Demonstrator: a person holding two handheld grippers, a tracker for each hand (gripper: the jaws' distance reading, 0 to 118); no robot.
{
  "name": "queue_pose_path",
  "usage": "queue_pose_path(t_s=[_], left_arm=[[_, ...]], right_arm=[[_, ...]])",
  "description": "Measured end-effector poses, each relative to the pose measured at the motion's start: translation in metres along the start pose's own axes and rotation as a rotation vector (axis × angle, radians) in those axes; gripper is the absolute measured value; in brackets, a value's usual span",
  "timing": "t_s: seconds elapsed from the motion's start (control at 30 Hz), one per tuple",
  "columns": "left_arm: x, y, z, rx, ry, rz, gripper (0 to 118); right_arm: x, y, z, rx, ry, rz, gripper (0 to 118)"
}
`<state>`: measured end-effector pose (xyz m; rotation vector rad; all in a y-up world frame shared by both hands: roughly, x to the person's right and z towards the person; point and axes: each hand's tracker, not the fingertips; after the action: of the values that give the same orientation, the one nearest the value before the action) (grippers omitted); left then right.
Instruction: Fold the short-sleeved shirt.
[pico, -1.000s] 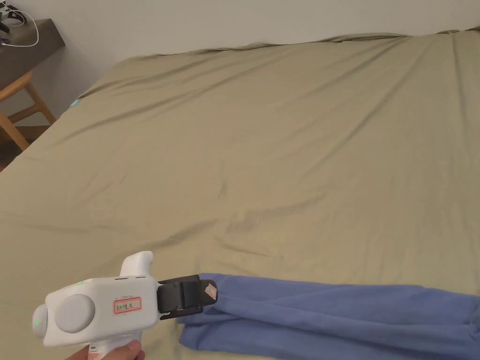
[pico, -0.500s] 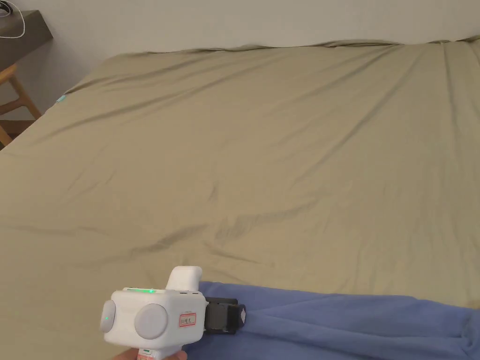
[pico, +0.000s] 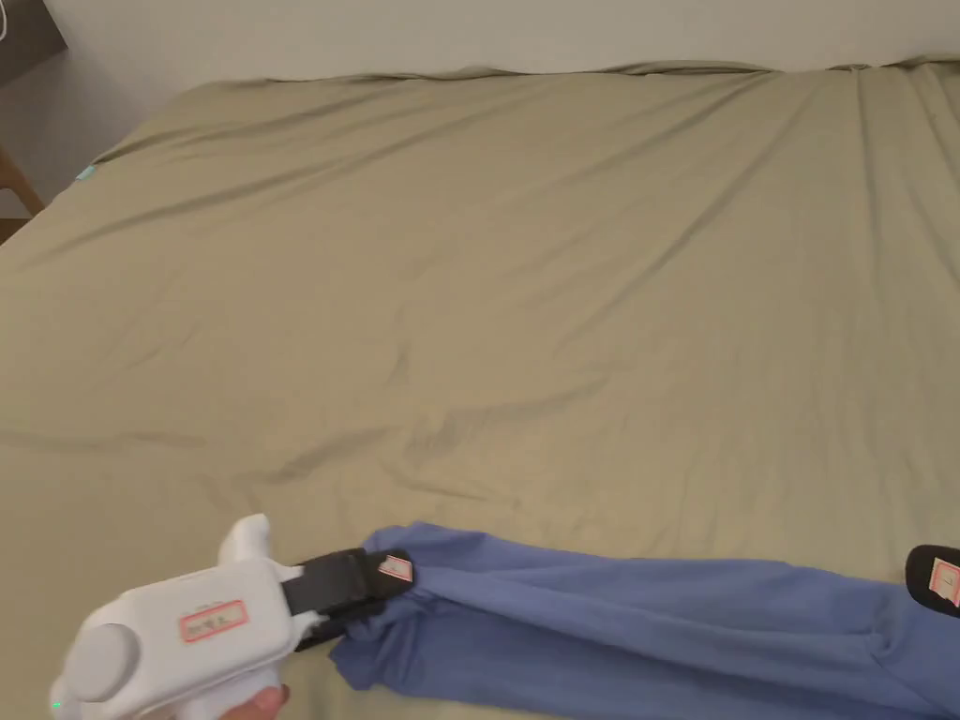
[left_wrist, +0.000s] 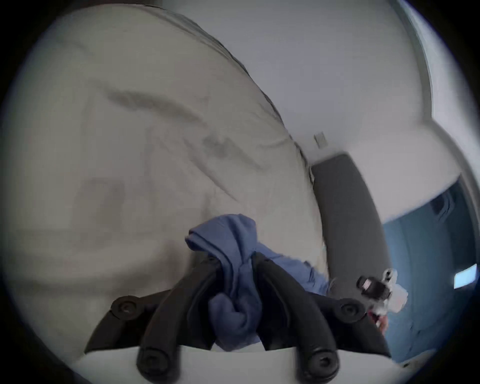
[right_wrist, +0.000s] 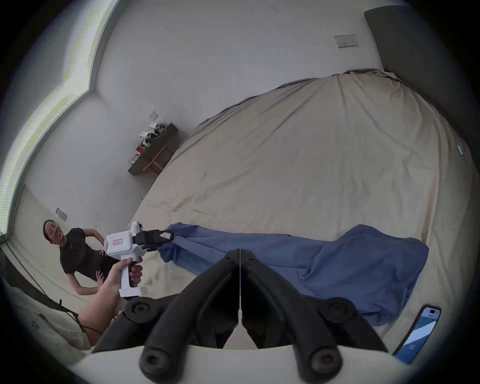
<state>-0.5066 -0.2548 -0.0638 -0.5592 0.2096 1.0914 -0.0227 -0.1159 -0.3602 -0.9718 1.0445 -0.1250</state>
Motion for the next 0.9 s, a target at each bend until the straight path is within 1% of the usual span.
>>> queue_pose_path(t_s=[0.03,0.07,0.1,0.17,0.27,0.3,0.4,0.43,0.5,0.57,0.63,0.7,0.77,0.9], left_arm=[[-0.008,0.004,0.010,0.010,-0.020,0.044,15],[-0.012,0.007,0.017,0.002,-0.026,0.057,15],[-0.014,0.010,0.027,0.006,-0.004,0.043,15],[-0.007,0.022,0.043,0.041,0.084,-0.017,15],[-0.020,0.046,0.071,0.077,0.138,0.017,15],[-0.022,0.053,0.080,0.103,0.176,0.002,15],[-0.021,0.075,0.103,0.132,0.325,-0.085,15],[-0.018,0.079,0.109,0.137,0.358,-0.092,15],[-0.010,0.080,0.112,0.123,0.374,-0.094,15],[0.009,0.075,0.107,0.111,0.392,-0.114,15],[0.042,0.060,0.098,0.124,0.405,-0.146,15],[0.072,0.043,0.080,0.103,0.321,-0.204,15],[0.105,0.020,0.045,0.026,0.248,-0.249,15],[0.127,-0.022,-0.027,-0.130,0.201,-0.346,16]], right_arm=[[-0.002,0.002,0.003,0.007,0.005,0.003,3],[-0.005,0.004,0.005,0.013,0.008,0.010,3],[-0.007,0.006,0.008,0.019,0.008,0.019,3],[-0.013,0.010,0.014,0.037,0.006,0.033,3],[-0.021,0.016,0.019,0.064,0.009,0.047,3],[-0.024,0.017,0.020,0.070,0.006,0.055,3],[-0.035,0.020,0.020,0.068,-0.040,0.108,3],[-0.039,0.020,0.018,0.062,-0.056,0.129,3],[-0.042,0.020,0.014,0.049,-0.071,0.149,3],[-0.044,0.019,0.010,0.040,-0.071,0.153,3],[-0.042,0.018,0.005,0.031,-0.054,0.135,3],[-0.040,0.018,0.002,0.022,-0.032,0.110,3],[-0.041,0.019,-0.002,0.020,-0.031,0.112,3],[-0.043,0.019,-0.008,0.006,-0.049,0.114,3]])
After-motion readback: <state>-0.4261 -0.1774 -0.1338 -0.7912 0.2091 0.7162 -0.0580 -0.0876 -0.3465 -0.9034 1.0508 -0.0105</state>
